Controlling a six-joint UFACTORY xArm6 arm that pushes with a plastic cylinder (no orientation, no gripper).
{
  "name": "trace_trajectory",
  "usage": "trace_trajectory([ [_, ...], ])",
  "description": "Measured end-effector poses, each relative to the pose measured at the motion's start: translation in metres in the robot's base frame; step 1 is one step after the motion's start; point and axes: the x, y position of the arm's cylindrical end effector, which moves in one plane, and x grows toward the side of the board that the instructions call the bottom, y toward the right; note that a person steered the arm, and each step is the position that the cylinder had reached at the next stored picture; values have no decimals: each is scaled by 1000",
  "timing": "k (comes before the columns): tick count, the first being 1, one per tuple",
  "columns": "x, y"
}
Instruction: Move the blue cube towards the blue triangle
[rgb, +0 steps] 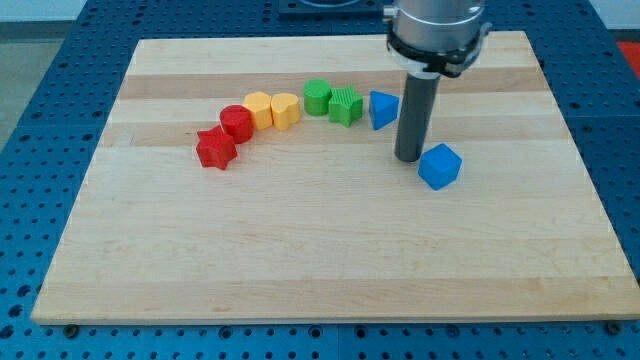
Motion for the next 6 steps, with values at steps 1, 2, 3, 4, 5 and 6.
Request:
trace_trajectory([
  [1,9,-31],
  [2,60,-53],
  [3,114,-35],
  [4,121,45],
  [5,91,69],
  [6,87,69],
])
